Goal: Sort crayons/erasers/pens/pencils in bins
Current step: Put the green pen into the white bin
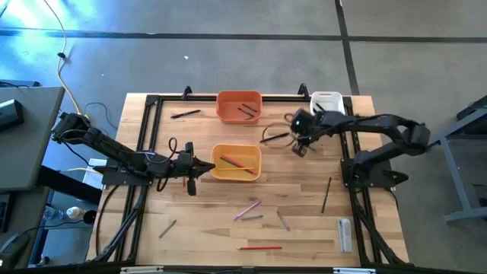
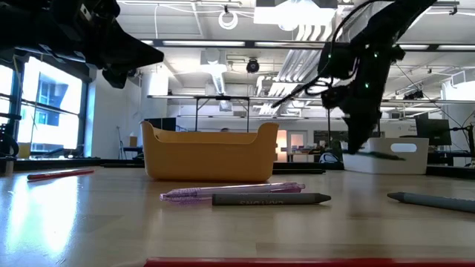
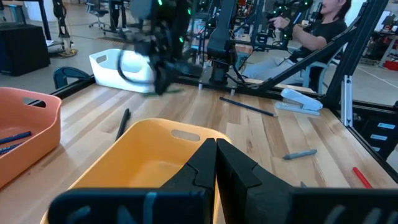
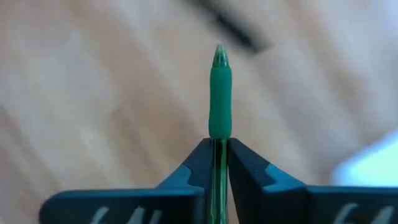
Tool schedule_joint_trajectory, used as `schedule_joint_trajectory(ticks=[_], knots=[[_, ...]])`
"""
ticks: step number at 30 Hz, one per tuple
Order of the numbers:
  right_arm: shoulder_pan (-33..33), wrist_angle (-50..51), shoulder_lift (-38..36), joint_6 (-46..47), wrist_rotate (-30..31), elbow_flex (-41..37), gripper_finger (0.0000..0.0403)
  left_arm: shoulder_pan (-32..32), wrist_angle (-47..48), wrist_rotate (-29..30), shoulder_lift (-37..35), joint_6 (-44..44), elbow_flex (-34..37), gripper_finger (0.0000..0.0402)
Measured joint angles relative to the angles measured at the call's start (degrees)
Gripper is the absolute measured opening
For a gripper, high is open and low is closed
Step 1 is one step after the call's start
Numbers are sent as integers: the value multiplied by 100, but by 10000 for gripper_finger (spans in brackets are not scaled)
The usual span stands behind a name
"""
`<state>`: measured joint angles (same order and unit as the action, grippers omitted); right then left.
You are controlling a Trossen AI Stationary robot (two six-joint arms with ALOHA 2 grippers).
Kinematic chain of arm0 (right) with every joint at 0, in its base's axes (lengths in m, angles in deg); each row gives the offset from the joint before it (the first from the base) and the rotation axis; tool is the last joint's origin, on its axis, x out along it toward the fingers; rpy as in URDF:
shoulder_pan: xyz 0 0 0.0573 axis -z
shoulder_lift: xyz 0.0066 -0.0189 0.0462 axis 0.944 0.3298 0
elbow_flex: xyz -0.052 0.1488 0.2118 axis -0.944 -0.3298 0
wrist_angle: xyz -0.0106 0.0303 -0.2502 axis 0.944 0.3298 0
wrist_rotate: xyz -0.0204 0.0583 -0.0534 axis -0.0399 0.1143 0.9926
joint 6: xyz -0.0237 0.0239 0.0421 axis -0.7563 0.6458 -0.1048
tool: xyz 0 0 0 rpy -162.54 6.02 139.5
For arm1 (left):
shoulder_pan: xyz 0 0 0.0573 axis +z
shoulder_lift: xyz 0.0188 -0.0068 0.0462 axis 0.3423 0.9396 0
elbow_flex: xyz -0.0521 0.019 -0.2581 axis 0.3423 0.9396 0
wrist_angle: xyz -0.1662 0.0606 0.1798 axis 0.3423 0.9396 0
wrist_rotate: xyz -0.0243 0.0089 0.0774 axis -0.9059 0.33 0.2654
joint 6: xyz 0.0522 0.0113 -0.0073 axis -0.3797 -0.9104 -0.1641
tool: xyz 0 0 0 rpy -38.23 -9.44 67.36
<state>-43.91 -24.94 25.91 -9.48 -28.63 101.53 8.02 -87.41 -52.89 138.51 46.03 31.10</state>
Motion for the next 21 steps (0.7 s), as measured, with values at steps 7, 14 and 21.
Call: schedule_joint_trajectory(ticks=[7,14,21], knots=[[816,976,-191,363,1918,1323,11,-2,-10,4,0,0,0,1],[2274,726,-31,22,2048,1388,5,-1,31,-99,0,1,0,0],[2895,29,516,-202,1841,866,6,-2,111,-140,0,0,0,0]])
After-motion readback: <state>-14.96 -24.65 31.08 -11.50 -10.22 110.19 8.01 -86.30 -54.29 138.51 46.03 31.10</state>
